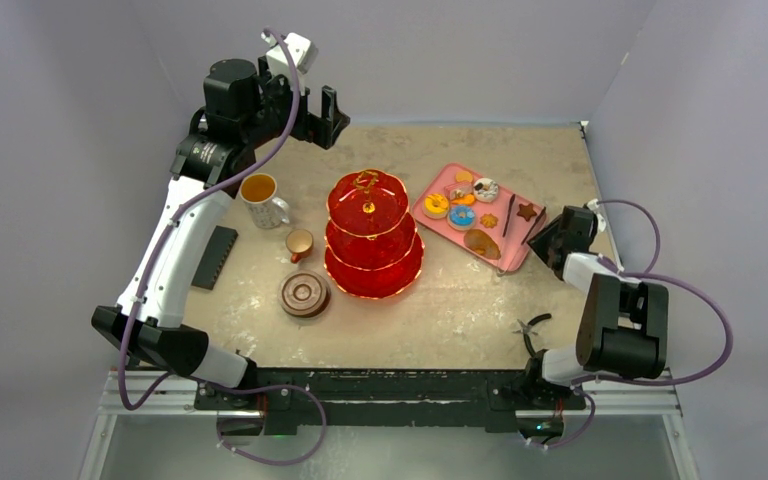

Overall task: Serve the afternoon tea
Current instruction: Adjust the tray at the center of the board.

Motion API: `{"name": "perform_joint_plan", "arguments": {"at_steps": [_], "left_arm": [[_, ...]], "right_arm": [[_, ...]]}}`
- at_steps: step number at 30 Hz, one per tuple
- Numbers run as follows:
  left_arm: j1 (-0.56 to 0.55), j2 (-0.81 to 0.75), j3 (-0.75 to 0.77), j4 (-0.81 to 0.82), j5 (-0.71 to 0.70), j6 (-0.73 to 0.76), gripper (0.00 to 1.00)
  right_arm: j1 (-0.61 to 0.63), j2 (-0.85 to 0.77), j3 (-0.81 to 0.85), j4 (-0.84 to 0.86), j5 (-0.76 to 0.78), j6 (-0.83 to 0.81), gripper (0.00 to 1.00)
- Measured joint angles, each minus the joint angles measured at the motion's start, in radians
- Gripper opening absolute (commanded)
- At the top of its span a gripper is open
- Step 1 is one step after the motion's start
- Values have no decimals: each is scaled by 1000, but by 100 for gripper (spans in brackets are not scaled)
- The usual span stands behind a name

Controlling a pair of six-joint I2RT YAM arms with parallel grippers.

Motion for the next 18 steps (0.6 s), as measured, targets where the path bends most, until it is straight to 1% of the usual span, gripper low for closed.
{"name": "perform_joint_plan", "arguments": {"at_steps": [3, 7, 9, 12, 14, 15, 18], "left_arm": [[0, 0, 0, 0, 0, 0, 99], [0, 0, 0, -2, 0, 0, 99], [0, 0, 0, -2, 0, 0, 99], [0, 0, 0, -3, 0, 0, 99], [0, 0, 0, -3, 0, 0, 99], [0, 0, 0, -3, 0, 0, 99], [0, 0, 0, -3, 0, 0, 99]], "right_arm": [[3, 13, 0, -2, 0, 0, 36], [3, 42, 0, 3, 2, 1, 28], [3, 48, 0, 9, 1, 3, 21], [6, 70, 6, 29, -1, 5, 7], [10, 92, 27, 24, 2, 3, 2], [10, 101, 42, 16, 6, -2, 0], [11, 140, 114, -41, 41, -28, 0]]}}
